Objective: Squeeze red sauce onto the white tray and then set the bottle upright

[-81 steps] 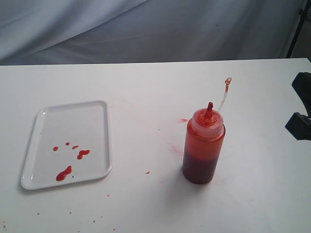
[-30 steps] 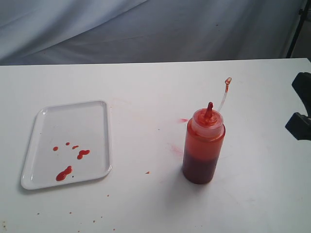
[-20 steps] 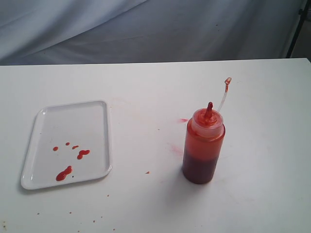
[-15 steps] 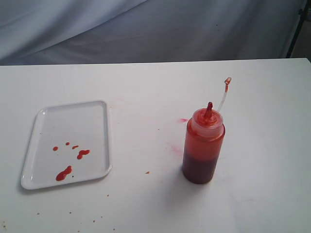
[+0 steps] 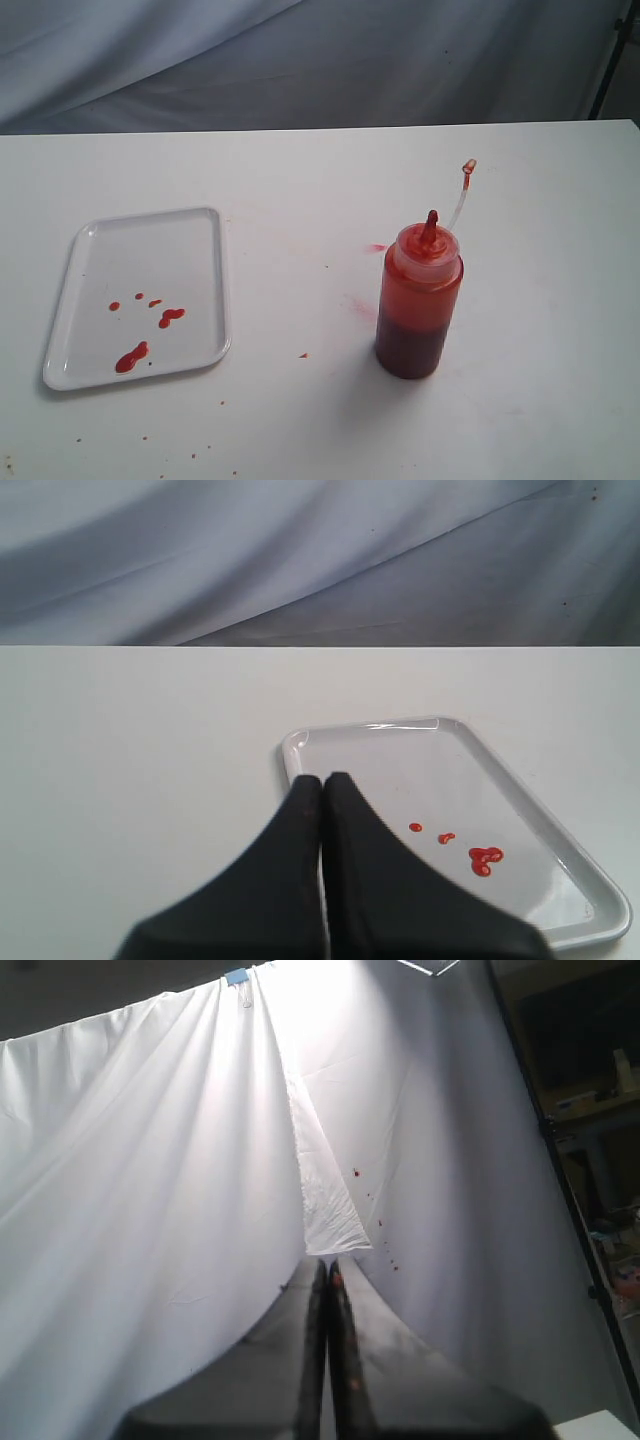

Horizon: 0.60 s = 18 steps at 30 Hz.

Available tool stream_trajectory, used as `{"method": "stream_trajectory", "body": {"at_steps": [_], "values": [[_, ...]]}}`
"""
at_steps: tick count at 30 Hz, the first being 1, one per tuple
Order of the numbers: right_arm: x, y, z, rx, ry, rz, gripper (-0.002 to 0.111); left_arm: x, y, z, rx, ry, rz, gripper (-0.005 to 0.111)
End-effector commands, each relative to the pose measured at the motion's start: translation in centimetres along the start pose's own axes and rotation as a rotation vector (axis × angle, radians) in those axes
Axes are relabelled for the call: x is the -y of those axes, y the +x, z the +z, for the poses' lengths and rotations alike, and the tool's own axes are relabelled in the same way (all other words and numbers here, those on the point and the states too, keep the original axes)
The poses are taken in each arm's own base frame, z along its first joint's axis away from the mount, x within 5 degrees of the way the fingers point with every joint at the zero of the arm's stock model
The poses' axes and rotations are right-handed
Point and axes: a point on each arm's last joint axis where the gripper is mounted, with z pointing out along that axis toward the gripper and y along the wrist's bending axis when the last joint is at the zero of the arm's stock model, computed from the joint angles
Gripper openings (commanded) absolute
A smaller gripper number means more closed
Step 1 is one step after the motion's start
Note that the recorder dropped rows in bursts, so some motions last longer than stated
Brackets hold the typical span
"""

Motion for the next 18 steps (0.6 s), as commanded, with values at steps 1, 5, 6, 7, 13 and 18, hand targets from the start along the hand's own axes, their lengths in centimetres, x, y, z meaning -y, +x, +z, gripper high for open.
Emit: {"method": "stream_trajectory", "body": {"at_steps": [1, 5, 6, 7, 13, 18], "values": [[-0.1, 0.5, -0.1, -0.045, -0.017, -0.008, 0.0, 0.0, 0.0, 0.0, 0.01, -0.001, -0.005, 0.0], [-0.8, 1.3, -0.2, -0.125, -0.097, -0.107, 0.0, 0.0, 0.0, 0.0, 0.01, -0.001, -0.005, 0.0], [-0.9, 1.5, -0.3, -0.145, -0.119, -0.126, 0.0, 0.0, 0.0, 0.0, 0.01, -0.001, -0.005, 0.0], [-1.0, 1.5, -0.6, -0.159, -0.141, -0.14, 0.0, 0.0, 0.0, 0.0, 0.01, -0.001, -0.005, 0.0], [0.0, 1.8, -3.4, -0.115, -0.136, -0.212, 0.0, 0.0, 0.0, 0.0, 0.01, -0.001, -0.005, 0.0], [0.8, 2.3, -5.0, -0.112, -0.049, -0.246, 0.0, 0.0, 0.0, 0.0, 0.012, -0.001, -0.005, 0.0]]}}
